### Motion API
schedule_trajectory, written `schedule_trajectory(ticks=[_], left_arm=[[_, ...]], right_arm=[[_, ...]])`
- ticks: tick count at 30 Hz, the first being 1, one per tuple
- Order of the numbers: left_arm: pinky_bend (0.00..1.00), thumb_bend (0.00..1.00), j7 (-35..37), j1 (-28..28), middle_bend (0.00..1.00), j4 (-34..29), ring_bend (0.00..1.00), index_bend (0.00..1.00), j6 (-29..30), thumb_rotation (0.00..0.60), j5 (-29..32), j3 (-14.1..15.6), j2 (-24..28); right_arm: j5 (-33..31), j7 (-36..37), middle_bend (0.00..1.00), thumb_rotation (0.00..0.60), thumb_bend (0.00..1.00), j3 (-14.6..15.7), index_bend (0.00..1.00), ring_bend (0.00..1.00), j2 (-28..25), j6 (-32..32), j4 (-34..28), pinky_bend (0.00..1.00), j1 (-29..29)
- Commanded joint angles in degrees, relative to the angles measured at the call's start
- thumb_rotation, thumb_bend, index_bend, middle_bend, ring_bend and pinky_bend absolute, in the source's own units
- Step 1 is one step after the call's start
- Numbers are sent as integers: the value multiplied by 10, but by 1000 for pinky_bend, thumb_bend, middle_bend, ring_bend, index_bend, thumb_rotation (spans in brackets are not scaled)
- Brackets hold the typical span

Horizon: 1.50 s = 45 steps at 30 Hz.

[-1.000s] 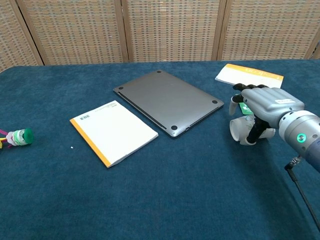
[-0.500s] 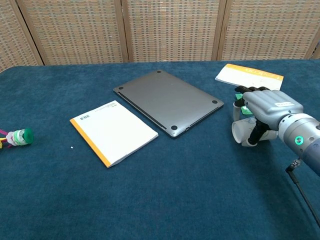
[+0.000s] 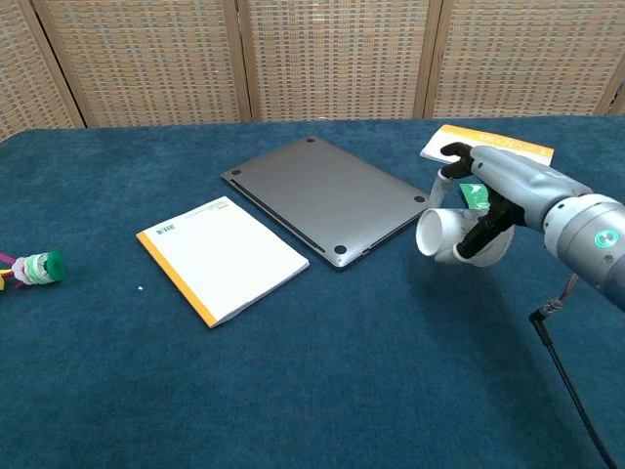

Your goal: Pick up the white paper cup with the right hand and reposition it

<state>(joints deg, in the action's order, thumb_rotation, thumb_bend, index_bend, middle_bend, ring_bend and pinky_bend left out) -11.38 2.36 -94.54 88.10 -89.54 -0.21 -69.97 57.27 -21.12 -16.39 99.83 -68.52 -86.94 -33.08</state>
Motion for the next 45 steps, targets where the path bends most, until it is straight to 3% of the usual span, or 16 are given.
schedule_trajectory(ticks=[1,11,28,45], left_arm=[[0,123,-2,0,0,-1,0,0,1,600,-1,1,-1],[0,123,-5,1,0,0,0,0,-2,600,0,1,-2],[0,122,-9,1,0,0,0,0,-3,600,-2,3,-4],[0,122,-22,1,0,-3,0,0,-3,600,-1,3,-7]], right_arm=[[-38,42,47,600,268,-23,548,0,-24,31,-36,0,12],[-140,109,0,600,270,-55,552,0,-29,89,-30,0,10],[-114,222,0,600,268,-82,553,0,-23,87,-21,0,21],[-146,234,0,600,266,-76,560,0,-34,112,27,0,22]])
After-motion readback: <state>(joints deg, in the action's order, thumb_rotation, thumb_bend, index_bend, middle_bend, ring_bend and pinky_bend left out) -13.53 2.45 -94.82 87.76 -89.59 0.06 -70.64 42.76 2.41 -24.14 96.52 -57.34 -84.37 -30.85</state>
